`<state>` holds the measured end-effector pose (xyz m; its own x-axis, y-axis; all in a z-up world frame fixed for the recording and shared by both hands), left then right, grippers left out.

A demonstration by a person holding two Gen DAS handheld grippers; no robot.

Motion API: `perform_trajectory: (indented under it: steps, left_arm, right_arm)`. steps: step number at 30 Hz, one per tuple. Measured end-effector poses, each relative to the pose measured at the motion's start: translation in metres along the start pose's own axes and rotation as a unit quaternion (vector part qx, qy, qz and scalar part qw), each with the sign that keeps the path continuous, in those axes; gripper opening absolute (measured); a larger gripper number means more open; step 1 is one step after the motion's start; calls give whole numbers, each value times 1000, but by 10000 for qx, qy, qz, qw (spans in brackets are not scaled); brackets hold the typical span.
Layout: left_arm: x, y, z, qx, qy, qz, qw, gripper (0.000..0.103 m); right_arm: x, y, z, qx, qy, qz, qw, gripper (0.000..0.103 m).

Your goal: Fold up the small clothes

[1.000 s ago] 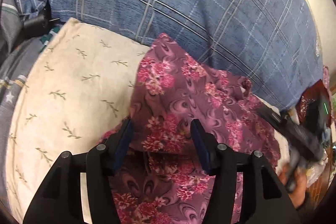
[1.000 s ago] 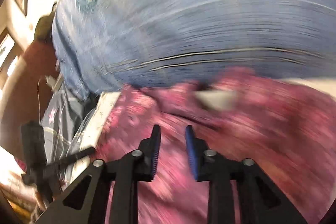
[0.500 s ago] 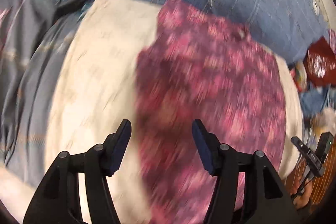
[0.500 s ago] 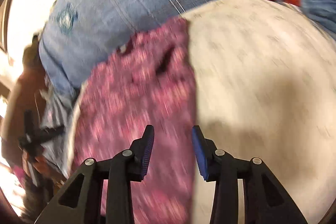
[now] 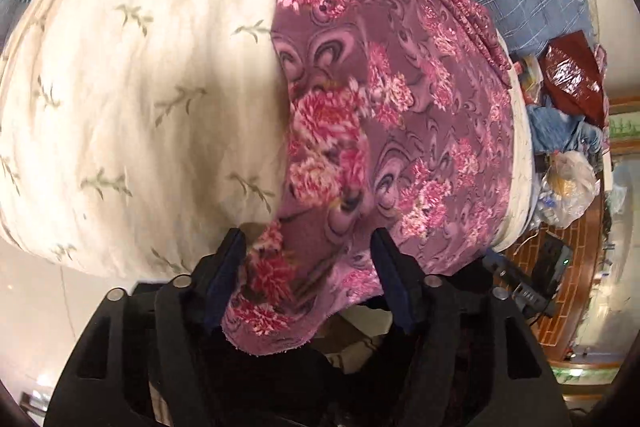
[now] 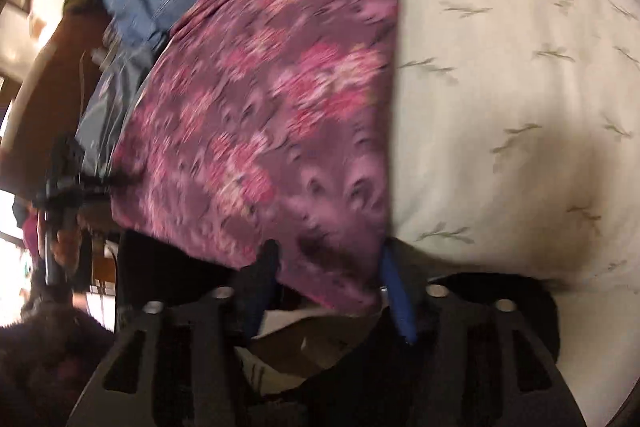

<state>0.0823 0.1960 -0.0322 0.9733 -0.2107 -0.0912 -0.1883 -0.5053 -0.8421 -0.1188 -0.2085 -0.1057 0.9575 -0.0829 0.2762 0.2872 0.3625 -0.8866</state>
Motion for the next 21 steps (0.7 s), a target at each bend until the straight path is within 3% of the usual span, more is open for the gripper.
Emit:
perform_trajectory:
  steps: [3, 4, 6, 7, 8, 10, 12, 13, 14, 17, 21]
  left_arm:
    - [-9, 10, -1, 92, 87, 111, 9999, 66]
    - [-10, 14, -4, 191, 148, 88, 9997, 65]
    - [-14, 13, -8, 440, 256, -88, 9987, 48]
    - [-16, 11, -8, 467, 265, -130, 9985, 29]
    - [-18, 10, -8, 374, 247, -132, 9989, 27]
    - [-26, 3, -8, 170, 242, -181, 9994, 27]
    - [-32, 3, -10, 199, 330, -158, 9991, 42]
    - [-35, 4, -8, 177, 337, -118, 9992, 58]
    - [-36, 7, -7, 145, 322, -98, 9993, 62]
    - [-33, 13, -3, 74, 225, -28, 9997, 62]
    - [-24, 27, -1, -98, -45, 167, 9998, 65]
  right_arm:
    - [-2, 5, 6, -170, -192, 175, 9995, 61]
    - [-3, 6, 10, -275, -273, 153, 9991, 54]
    - [-8, 6, 14, -506, -425, 79, 9978, 18]
    - [-8, 5, 14, -452, -448, 73, 9979, 5]
    - [-9, 0, 13, -307, -413, -7, 9987, 5]
    - [-12, -22, 13, -120, -385, -427, 9983, 4]
    - [-14, -57, 3, 58, -152, -1053, 9943, 4]
    - [-11, -68, -4, 177, 14, -1205, 9926, 4]
    - [-11, -77, -17, 274, 220, -1306, 9908, 4]
    - [-11, -81, -41, 192, 596, -1330, 9891, 4]
    - [-13, -68, -41, 288, 851, -1282, 9877, 4]
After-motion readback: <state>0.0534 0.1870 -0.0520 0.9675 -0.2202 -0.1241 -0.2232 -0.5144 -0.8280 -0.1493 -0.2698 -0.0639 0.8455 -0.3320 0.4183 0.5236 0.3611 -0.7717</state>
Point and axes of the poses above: each gripper's, at about its wrist camera, not at the fingertips, and y roughly the way its jaws point, z to its left, x to its top, the point moved 1 cm from there along y, roughly the way its jaws point, and after that the axes turned 12 degrees about z, right-handed, at the moved point
